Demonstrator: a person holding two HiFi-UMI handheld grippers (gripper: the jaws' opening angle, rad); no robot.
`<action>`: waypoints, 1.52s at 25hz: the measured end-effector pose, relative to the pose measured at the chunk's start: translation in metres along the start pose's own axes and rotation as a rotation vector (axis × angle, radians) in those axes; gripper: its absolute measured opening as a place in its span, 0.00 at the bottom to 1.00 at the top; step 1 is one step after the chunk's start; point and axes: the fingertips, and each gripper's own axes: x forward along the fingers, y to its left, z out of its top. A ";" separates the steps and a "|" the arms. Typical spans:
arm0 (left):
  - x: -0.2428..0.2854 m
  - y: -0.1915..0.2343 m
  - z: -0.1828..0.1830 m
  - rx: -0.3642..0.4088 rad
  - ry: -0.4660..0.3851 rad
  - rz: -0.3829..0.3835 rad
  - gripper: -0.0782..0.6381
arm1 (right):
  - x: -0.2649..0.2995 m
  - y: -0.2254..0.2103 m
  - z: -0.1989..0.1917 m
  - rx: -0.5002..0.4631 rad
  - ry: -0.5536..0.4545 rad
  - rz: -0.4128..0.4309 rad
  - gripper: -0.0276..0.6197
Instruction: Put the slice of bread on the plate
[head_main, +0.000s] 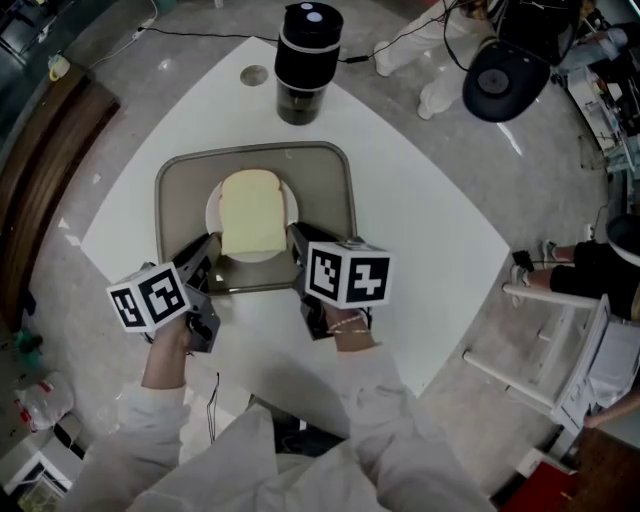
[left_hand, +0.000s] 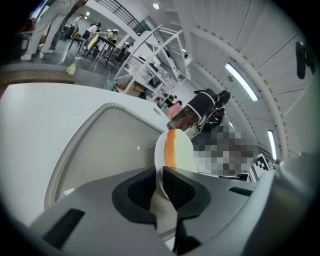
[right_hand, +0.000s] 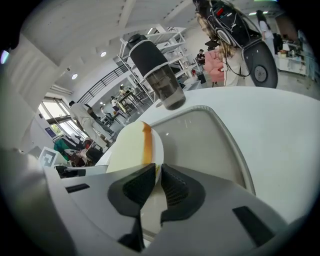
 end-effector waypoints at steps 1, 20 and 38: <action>0.002 0.002 0.001 0.002 0.004 0.004 0.18 | 0.003 -0.001 0.000 0.000 0.003 -0.001 0.11; 0.009 0.011 -0.001 0.083 0.109 0.035 0.18 | 0.012 -0.003 -0.001 0.019 0.053 0.019 0.11; 0.010 0.015 0.002 0.034 0.132 0.040 0.18 | 0.009 0.001 0.006 -0.035 -0.012 0.004 0.11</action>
